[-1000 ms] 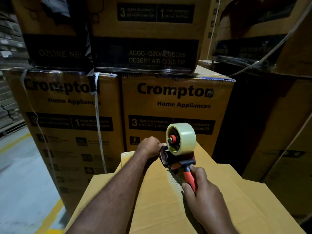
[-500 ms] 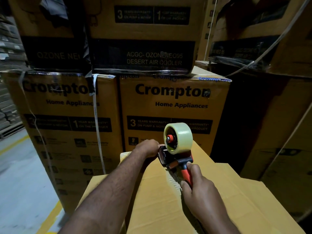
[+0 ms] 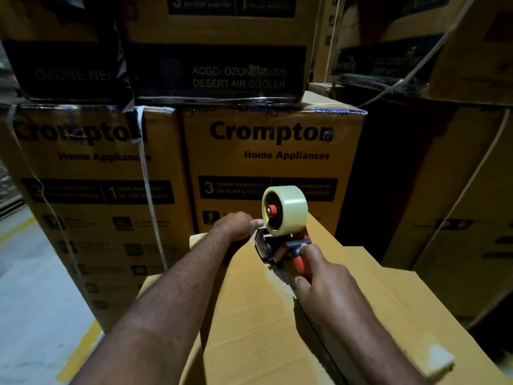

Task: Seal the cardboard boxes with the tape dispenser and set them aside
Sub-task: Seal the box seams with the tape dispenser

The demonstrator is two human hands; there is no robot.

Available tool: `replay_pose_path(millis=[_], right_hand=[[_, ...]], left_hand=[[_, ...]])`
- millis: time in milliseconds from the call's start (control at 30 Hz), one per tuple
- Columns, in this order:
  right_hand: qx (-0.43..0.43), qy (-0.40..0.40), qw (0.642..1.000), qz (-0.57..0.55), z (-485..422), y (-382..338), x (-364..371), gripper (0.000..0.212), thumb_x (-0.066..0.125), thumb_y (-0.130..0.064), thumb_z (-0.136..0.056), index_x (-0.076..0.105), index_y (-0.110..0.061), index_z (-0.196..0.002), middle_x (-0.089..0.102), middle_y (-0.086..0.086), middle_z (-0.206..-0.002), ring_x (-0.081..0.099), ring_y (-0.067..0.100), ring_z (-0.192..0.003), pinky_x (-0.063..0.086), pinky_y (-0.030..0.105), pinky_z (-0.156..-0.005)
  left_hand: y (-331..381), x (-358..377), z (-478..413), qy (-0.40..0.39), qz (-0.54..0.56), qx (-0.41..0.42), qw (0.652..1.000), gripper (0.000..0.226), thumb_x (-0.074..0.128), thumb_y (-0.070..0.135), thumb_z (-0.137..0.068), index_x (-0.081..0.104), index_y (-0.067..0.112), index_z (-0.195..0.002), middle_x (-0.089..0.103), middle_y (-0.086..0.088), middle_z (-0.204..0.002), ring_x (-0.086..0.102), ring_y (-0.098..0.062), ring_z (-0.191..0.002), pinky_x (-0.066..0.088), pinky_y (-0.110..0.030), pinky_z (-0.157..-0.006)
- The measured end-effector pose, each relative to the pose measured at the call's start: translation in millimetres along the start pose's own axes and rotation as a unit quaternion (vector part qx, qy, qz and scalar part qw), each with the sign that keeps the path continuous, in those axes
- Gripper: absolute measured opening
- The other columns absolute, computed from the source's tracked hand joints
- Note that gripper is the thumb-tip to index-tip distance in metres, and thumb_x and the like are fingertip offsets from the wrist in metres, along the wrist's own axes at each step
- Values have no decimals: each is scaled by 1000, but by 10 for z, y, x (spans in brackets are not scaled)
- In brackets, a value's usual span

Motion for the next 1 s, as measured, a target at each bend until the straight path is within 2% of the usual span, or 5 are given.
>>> replay_pose_path(millis=[167,267,467,767,1000], right_hand=[[-6,-13,1000,17,172,31,-38,40,53,-33,-97,25,-43,-123,58,-2,-96,61,20,-85,57,37,-73],[-4,-9,1000,14,244,46,-17,40,53,-34,-99,23,-42,-123,54,-5,-90,62,18,-82,58,36,-73],[-1,-4,1000,13,292,51,-52,38,54,-35,-98,25,-39,-123,59,1,-94,63,23,-82,59,43,-73],[-20,-23,999,25,515,98,-141,39,52,-33,-101,26,-39,-129,53,-2,-91,58,19,-79,53,30,-66],[19,-61,997,44,943,209,-344,43,52,-37,-100,19,-46,-126,63,0,-105,64,20,-88,58,37,-78]], left_hand=[[17,23,64,51,-54,12,997,54,34,59,-103,49,31,-148,52,0,-151,47,-25,-137,33,-57,-115],[135,46,259,138,-119,116,976,39,42,45,-105,56,28,-137,59,2,-142,49,-23,-135,23,-64,-117],[79,243,305,19,-198,144,969,61,37,47,-107,11,37,-161,2,8,-171,4,-21,-157,-7,-70,-116],[164,197,394,-14,-198,117,973,66,26,59,-105,6,34,-162,-3,8,-170,0,-22,-157,-9,-71,-117],[165,188,406,-15,-209,107,972,71,19,66,-102,0,33,-162,-8,12,-170,-5,-21,-157,-13,-73,-114]])
Point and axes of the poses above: each hand's wrist, its own z-axis away from the middle knuckle, its own x-axis out of the palm, y = z × x, the point moved 3 cm from there along -z, towards the middle knuckle
